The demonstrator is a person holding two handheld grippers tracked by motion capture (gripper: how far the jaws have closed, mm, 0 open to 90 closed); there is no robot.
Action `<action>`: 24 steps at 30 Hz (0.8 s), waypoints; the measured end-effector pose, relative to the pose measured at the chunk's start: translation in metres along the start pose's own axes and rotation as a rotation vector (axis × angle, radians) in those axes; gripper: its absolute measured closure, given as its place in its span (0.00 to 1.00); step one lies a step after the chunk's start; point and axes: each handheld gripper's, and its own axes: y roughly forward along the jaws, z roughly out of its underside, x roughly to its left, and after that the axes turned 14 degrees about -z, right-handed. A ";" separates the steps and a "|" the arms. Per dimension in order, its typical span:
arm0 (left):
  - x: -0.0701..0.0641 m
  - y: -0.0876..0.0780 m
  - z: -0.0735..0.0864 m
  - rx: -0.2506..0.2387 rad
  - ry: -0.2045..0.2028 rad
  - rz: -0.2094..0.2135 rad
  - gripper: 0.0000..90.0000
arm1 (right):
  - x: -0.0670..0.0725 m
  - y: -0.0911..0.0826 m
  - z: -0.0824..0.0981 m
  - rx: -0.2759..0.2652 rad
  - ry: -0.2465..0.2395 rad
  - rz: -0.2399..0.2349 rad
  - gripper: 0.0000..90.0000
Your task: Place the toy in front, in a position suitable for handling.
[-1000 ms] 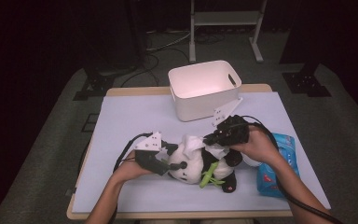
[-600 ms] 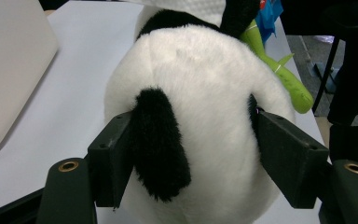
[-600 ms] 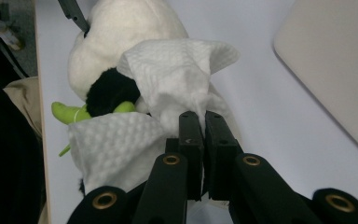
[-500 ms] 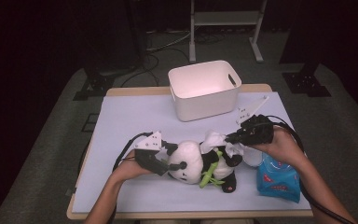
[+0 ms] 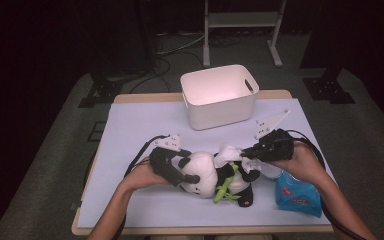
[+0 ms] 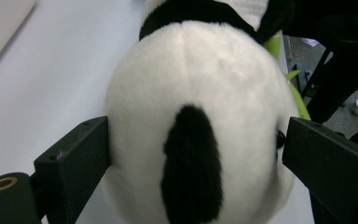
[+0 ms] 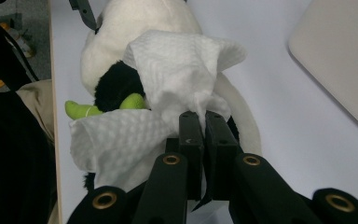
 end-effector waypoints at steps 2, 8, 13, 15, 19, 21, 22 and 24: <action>0.001 0.003 -0.002 0.013 -0.017 0.008 0.04 | 0.001 0.001 0.000 -0.001 0.001 -0.002 0.96; 0.001 0.009 -0.006 0.049 -0.018 0.020 0.02 | 0.002 0.004 0.000 -0.011 0.000 -0.011 0.96; -0.003 0.014 -0.007 0.063 0.016 0.012 0.01 | 0.004 0.007 -0.001 -0.017 0.006 -0.021 0.96; -0.003 0.014 -0.008 0.059 0.032 0.009 0.02 | 0.005 0.008 -0.001 -0.018 0.003 -0.028 0.96; -0.003 0.011 -0.008 0.047 0.064 0.008 0.17 | 0.001 0.005 -0.001 -0.033 -0.004 -0.015 0.96; -0.004 0.009 -0.008 0.030 0.091 -0.001 0.26 | -0.002 0.004 -0.002 -0.056 0.002 -0.019 0.96; -0.005 0.009 -0.008 0.020 0.099 -0.008 0.28 | -0.003 0.004 -0.004 -0.068 0.002 -0.020 0.96; -0.007 0.009 -0.008 0.003 0.121 -0.026 0.32 | -0.003 0.007 -0.010 -0.074 -0.004 -0.021 0.96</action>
